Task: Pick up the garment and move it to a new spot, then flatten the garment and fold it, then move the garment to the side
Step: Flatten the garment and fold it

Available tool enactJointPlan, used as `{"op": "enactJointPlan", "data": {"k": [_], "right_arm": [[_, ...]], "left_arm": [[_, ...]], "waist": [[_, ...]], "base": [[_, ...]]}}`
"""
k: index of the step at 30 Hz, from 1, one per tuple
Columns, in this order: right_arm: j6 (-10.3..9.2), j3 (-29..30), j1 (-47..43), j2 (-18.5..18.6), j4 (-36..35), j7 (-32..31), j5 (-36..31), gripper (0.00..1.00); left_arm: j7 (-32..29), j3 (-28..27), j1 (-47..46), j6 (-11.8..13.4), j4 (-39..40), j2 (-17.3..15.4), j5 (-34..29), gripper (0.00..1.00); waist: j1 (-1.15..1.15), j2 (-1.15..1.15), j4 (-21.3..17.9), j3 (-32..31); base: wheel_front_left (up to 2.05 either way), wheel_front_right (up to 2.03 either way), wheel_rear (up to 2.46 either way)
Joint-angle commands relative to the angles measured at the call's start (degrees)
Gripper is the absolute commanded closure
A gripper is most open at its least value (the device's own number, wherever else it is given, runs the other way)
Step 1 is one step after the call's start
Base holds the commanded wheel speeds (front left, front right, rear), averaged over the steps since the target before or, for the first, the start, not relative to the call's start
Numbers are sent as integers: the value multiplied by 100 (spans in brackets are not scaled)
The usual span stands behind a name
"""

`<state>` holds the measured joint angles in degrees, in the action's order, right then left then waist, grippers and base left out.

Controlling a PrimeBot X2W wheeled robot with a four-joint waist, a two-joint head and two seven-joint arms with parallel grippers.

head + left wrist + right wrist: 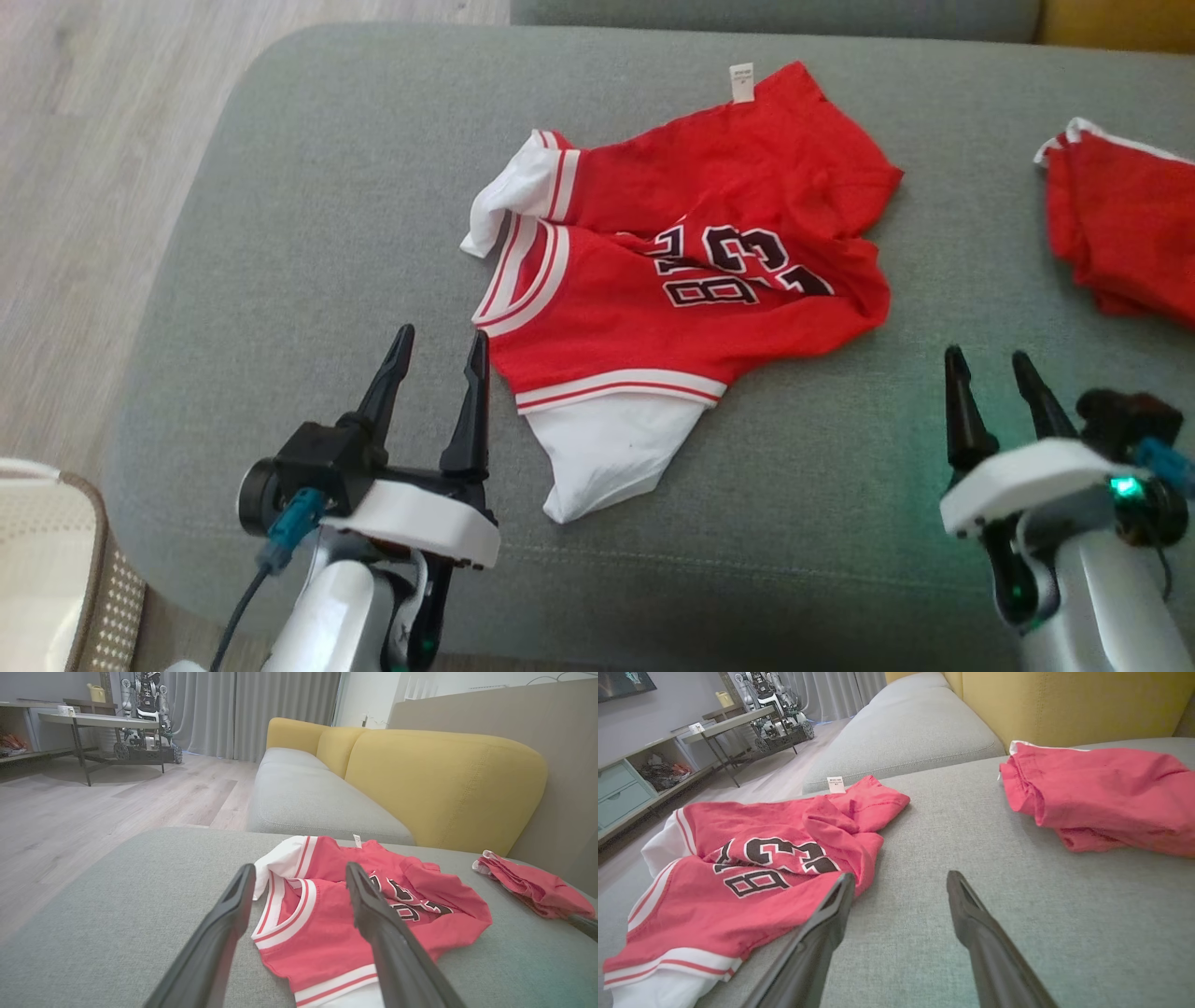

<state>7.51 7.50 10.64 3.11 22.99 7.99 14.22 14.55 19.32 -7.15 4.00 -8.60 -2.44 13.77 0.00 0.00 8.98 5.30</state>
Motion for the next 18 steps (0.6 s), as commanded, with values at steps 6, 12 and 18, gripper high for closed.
{"op": "enactJointPlan", "data": {"k": [6,12,18], "right_arm": [[-2,-327,1025,-9,-152,-400,394,0],[-2,-54,1959,-10,496,-1130,1333,0],[-2,276,2665,59,1406,-1680,1642,0]], "left_arm": [[45,-82,-343,-10,225,-43,-7,0],[45,132,-473,25,213,-43,74,0],[45,280,-543,95,217,-43,163,0]], "waist": [[0,0,201,296],[0,0,478,540],[0,0,744,703]], "base": [[0,0,0],[0,0,0],[0,0,0]]}}
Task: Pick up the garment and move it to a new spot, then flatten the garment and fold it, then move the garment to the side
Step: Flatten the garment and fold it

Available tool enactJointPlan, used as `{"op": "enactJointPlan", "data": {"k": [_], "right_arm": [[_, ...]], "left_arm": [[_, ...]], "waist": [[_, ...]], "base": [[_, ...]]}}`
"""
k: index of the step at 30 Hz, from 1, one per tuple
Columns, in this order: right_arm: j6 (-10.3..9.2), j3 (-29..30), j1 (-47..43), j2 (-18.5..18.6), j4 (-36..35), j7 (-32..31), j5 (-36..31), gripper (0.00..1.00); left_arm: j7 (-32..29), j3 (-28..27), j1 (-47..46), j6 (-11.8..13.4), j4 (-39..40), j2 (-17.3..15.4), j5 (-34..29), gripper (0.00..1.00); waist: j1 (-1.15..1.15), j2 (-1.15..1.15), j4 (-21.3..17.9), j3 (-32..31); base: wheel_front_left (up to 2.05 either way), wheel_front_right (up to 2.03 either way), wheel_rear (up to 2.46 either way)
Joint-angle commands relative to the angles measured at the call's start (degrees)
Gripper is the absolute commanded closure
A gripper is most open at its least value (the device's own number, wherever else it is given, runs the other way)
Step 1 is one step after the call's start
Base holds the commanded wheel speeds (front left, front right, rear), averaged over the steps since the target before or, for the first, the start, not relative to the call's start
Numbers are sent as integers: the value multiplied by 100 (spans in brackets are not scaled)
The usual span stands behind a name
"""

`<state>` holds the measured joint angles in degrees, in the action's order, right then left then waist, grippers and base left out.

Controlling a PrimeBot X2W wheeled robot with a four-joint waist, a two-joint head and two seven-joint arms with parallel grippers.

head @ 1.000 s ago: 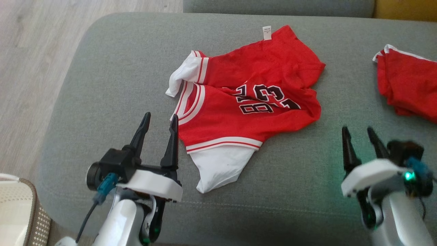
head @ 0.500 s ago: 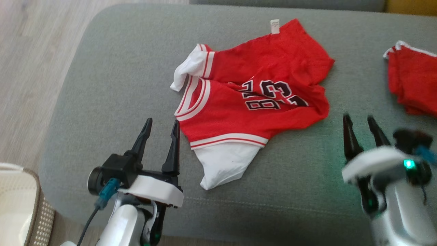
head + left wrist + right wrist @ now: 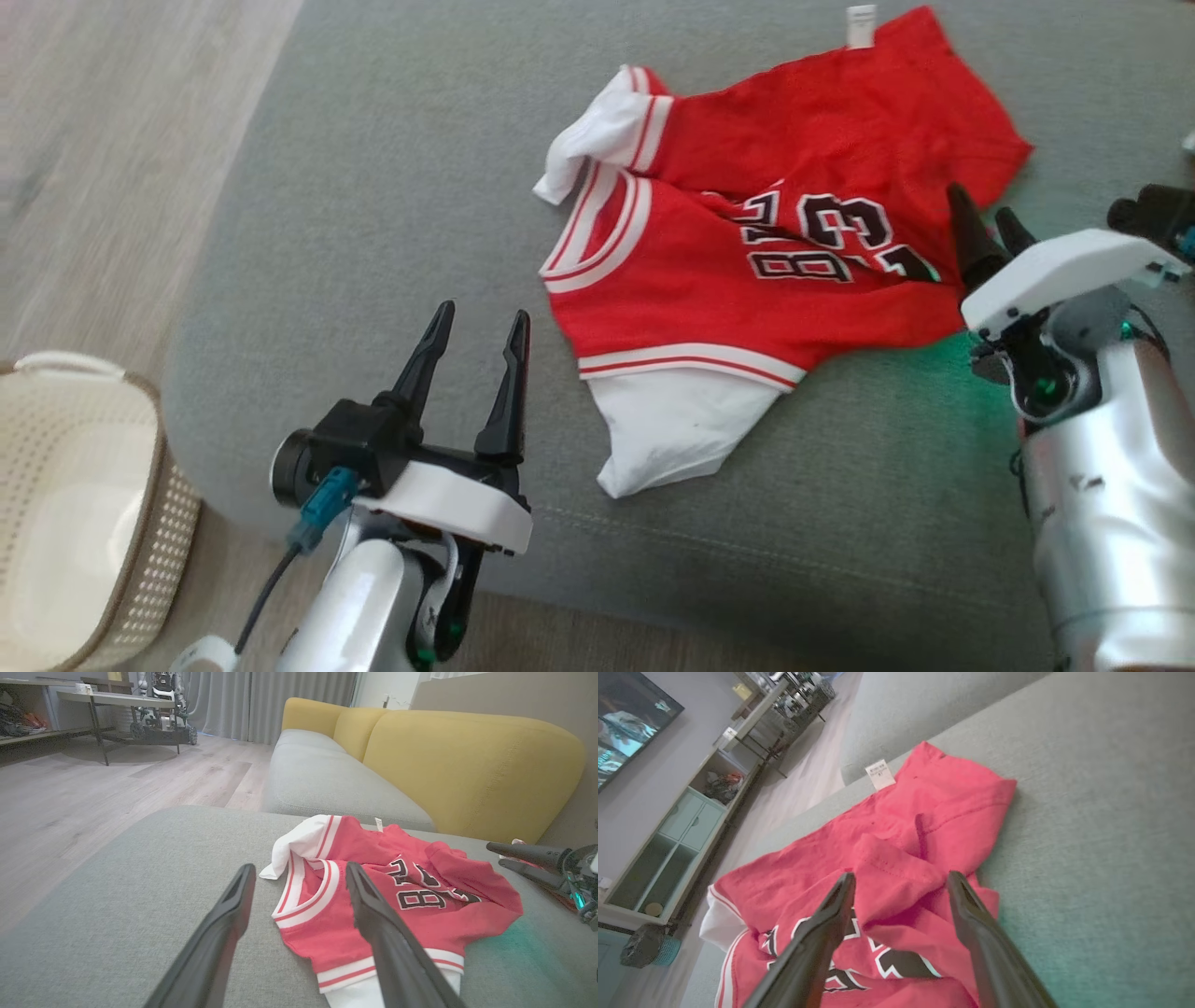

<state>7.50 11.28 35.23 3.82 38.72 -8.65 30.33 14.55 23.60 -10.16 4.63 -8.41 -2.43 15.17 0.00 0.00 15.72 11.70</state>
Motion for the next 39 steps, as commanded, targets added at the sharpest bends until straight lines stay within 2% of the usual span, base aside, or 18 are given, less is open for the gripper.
{"op": "enactJointPlan", "data": {"k": [1,10,19,20,21,22,30,39], "right_arm": [[-1,-42,294,-10,-11,-80,55,0],[-1,435,933,-4,1145,-279,4,0],[-1,527,1227,-5,1626,-180,6,0],[-1,522,1248,1,1661,-163,-4,8],[-1,517,1269,4,1694,-149,-7,61],[-1,502,1291,5,1716,-133,-12,100],[-1,160,1232,84,1434,245,-2,100],[-1,-114,552,562,522,1089,-383,100]], "left_arm": [[45,-138,-246,40,199,-44,30,0],[45,-56,-307,83,222,-44,81,0],[45,39,-383,136,248,-44,135,0],[45,39,-393,140,249,-44,137,0],[45,37,-404,143,247,-44,139,0],[45,32,-414,147,246,-44,141,0],[45,-18,-437,161,221,-44,131,0],[45,-150,-320,121,185,-44,77,0]], "waist": [[0,0,97,80],[0,0,241,215],[0,0,295,323],[0,0,297,332],[0,0,297,338],[0,0,294,344],[0,0,158,264],[0,0,-254,-69]], "base": [[0,0,0],[0,0,0],[0,0,0],[0,0,0],[0,0,0],[0,0,0],[0,0,0],[0,0,0]]}}
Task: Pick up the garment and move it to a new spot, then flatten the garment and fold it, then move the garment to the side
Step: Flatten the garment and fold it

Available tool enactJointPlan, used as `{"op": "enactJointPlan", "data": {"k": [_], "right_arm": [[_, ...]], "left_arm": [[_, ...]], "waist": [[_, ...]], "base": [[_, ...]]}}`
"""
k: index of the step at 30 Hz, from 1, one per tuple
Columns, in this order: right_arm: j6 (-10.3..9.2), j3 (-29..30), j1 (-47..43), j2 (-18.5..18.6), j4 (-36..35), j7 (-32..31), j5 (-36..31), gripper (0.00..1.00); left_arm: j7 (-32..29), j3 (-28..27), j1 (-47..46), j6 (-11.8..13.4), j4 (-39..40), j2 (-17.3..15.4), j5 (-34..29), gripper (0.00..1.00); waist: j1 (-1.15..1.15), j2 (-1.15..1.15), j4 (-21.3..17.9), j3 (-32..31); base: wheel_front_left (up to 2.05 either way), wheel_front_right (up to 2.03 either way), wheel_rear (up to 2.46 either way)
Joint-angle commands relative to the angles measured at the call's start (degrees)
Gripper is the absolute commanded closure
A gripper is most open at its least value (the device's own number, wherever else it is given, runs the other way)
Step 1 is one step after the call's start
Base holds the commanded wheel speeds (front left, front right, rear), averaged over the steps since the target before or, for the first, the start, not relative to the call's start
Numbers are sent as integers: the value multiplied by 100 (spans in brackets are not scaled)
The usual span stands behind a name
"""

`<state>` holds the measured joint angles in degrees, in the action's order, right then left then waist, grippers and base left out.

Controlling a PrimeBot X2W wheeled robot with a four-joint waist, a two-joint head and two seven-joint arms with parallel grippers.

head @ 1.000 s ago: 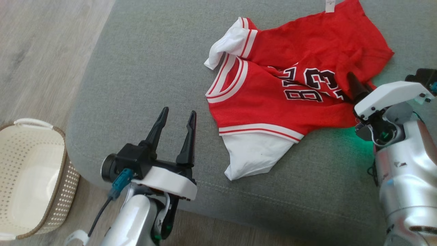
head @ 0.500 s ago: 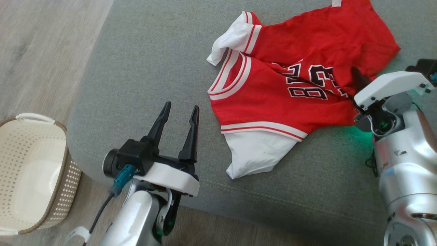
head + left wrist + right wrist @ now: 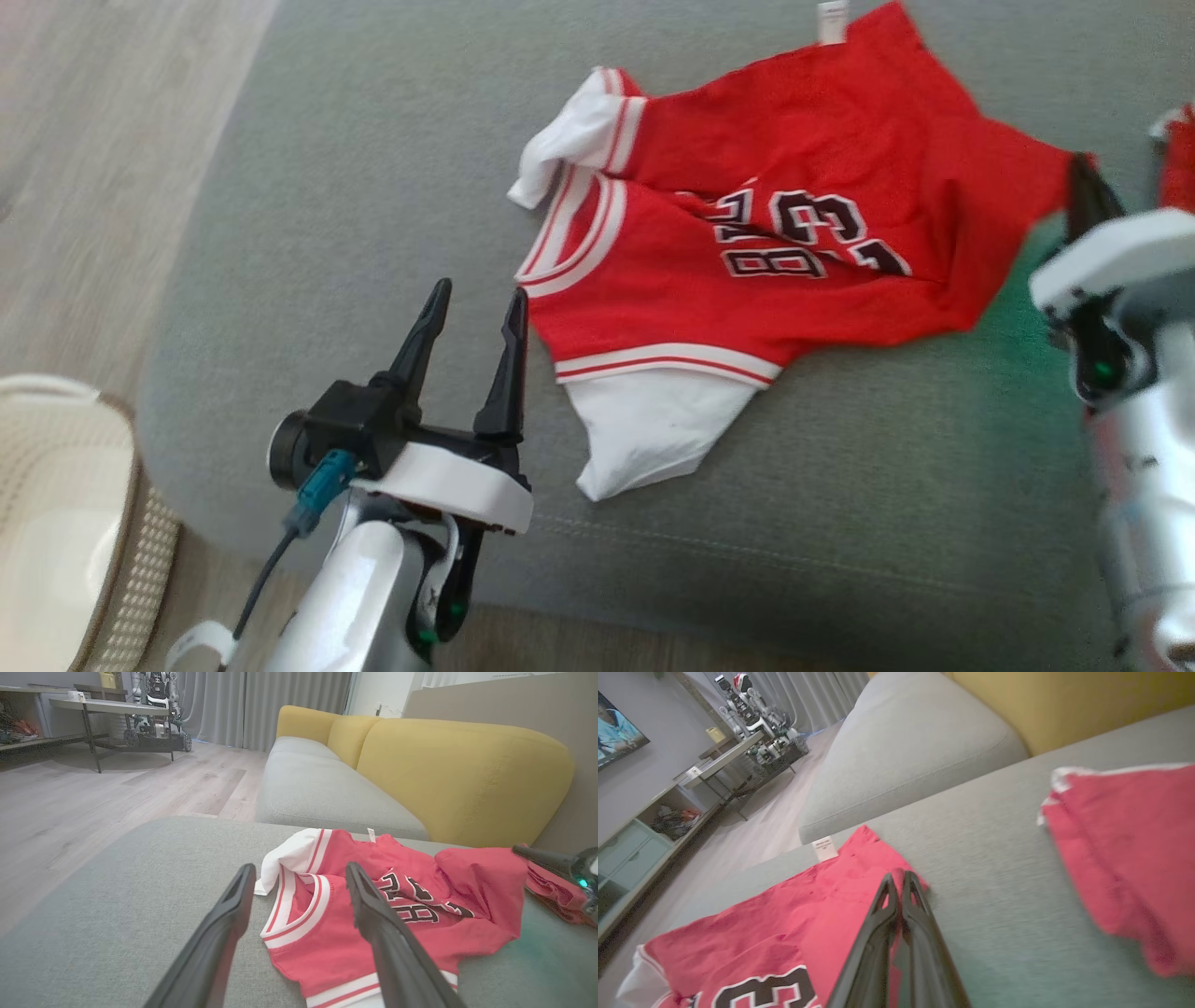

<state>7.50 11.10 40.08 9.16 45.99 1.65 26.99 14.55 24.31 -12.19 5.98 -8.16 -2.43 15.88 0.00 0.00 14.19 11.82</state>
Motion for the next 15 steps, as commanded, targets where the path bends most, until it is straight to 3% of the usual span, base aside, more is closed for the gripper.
{"op": "enactJointPlan", "data": {"k": [1,6,12,15], "right_arm": [[-1,-58,-20,74,-299,126,-154,100],[-1,362,-483,175,-730,296,-834,100],[-1,1100,-917,-110,-1233,257,-1656,100],[-1,1341,-1053,-276,-1473,265,-2087,100]], "left_arm": [[45,-236,-104,-25,158,-44,0,0],[45,-231,-57,-79,143,-44,10,0],[45,-171,3,-215,9,-44,83,0],[45,-40,55,-447,-254,-44,190,0]], "waist": [[0,0,-153,-106],[0,0,-319,-178],[0,0,-377,-169],[0,0,-368,-162]], "base": [[0,0,0],[0,0,0],[0,0,0],[0,0,0]]}}
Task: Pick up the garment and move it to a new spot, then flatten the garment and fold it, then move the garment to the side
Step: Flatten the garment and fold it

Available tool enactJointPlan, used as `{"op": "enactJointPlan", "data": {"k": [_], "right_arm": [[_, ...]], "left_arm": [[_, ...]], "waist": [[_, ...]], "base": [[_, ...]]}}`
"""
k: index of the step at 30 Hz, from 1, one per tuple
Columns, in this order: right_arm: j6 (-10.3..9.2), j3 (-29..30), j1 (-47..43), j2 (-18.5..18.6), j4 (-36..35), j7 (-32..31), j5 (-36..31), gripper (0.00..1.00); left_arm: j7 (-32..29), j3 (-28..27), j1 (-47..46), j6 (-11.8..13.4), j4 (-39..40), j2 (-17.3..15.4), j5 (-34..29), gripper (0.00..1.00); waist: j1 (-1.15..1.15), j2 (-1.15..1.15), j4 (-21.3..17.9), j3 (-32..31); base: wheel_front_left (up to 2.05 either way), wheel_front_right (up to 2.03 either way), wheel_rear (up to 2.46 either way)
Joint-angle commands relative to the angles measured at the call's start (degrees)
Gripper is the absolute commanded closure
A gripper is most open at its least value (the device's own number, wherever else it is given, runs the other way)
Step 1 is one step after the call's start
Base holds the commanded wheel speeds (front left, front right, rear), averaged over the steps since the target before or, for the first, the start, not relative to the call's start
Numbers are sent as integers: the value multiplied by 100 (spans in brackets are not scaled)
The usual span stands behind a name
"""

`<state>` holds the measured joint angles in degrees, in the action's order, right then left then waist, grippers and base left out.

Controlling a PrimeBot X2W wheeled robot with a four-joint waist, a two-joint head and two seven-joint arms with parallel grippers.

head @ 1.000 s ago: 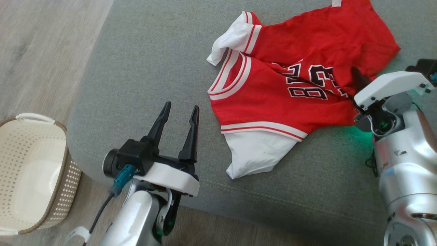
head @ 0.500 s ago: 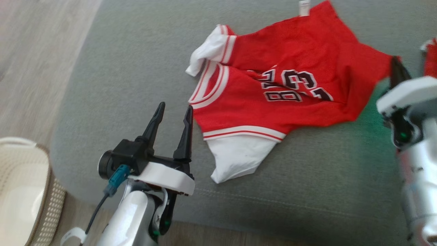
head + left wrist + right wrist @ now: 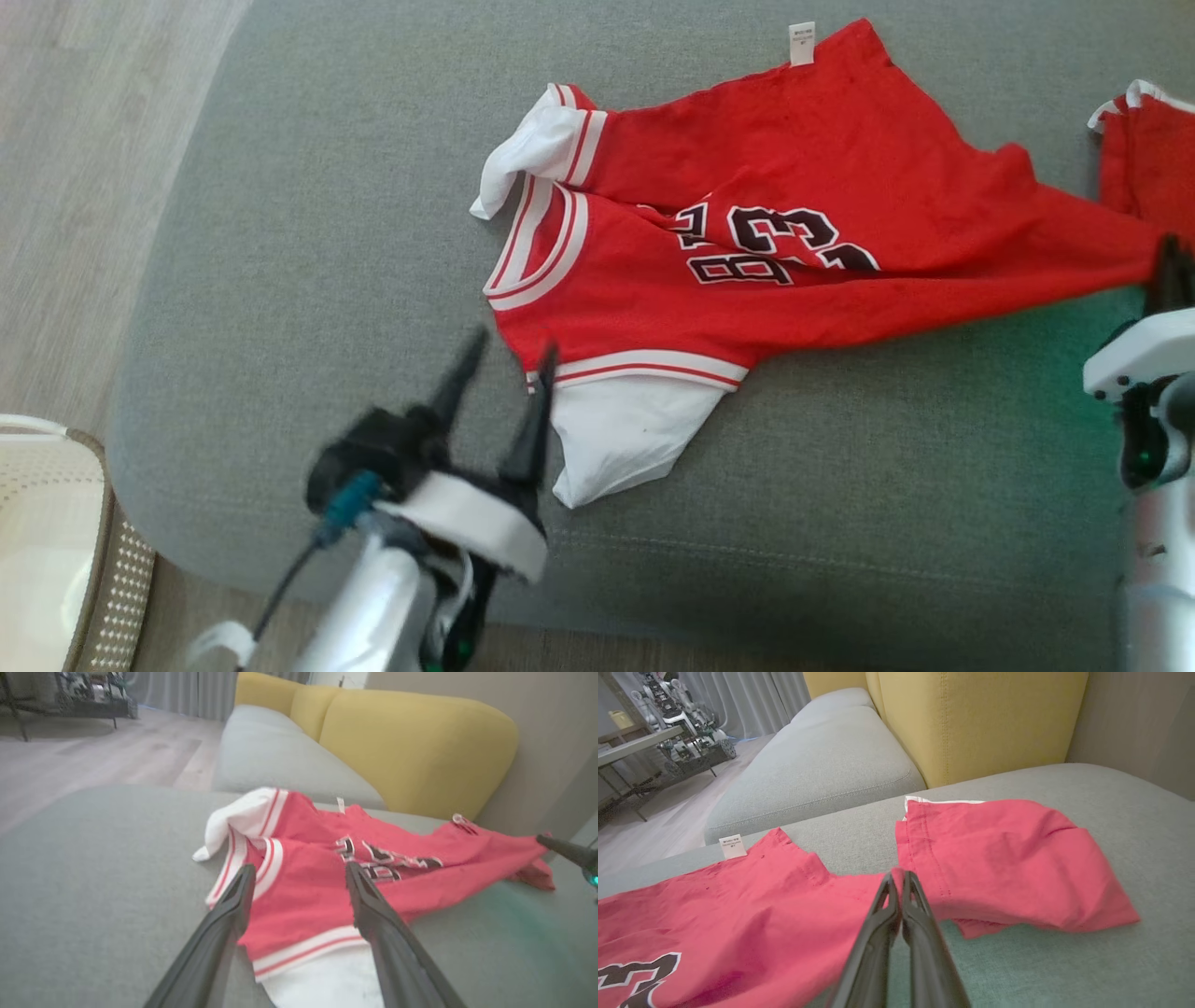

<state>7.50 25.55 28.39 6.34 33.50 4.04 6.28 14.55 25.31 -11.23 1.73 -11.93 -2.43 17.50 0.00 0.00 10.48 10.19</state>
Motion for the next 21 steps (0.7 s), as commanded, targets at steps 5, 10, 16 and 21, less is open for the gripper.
{"op": "enactJointPlan", "data": {"k": [5,10,16,21], "right_arm": [[-1,15,76,-227,-379,-106,-142,100],[-1,-109,124,-315,-482,-157,-69,100],[-1,-197,140,-337,-571,-210,19,100],[-1,-251,168,-341,-674,-267,50,100]], "left_arm": [[45,121,-38,-458,-905,-46,16,0],[45,154,-317,-526,-1813,-48,-81,0],[45,313,-596,-549,-2309,-46,-103,0],[45,573,-798,-495,-2582,-46,-42,0]], "waist": [[0,0,5,16],[0,0,-5,61],[0,0,-50,126],[0,0,-123,228]], "base": [[0,0,0],[0,0,0],[0,0,0],[0,0,0]]}}
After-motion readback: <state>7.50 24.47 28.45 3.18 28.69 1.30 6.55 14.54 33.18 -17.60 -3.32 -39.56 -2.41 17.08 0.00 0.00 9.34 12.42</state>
